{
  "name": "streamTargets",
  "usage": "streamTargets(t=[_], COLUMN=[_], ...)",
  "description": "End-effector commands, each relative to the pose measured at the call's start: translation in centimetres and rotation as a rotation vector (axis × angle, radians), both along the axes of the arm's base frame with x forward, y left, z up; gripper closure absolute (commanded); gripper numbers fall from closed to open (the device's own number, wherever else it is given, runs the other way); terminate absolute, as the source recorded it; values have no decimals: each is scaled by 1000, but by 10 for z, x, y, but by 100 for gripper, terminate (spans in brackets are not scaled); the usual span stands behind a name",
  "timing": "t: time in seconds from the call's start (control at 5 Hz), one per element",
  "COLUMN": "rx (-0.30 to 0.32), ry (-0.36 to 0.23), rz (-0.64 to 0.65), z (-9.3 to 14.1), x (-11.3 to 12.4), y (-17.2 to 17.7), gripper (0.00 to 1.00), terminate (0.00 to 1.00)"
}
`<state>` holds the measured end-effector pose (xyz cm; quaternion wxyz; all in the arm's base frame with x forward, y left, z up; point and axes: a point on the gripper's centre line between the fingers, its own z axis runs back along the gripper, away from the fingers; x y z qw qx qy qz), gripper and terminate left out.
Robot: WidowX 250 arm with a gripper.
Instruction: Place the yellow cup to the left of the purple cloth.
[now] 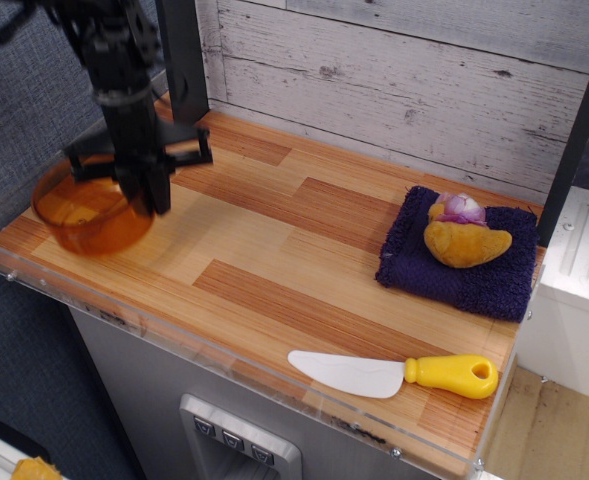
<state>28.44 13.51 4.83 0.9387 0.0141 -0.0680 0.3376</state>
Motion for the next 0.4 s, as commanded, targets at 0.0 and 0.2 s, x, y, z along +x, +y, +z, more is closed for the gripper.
streamTargets(t=[0.0, 0.2], rx=[22, -12], ry=[-125, -111], rz=[-12, -55], z=[52, 45], x=[2, 8], y=[-4, -25], gripper=[100, 100], terminate=[0, 0])
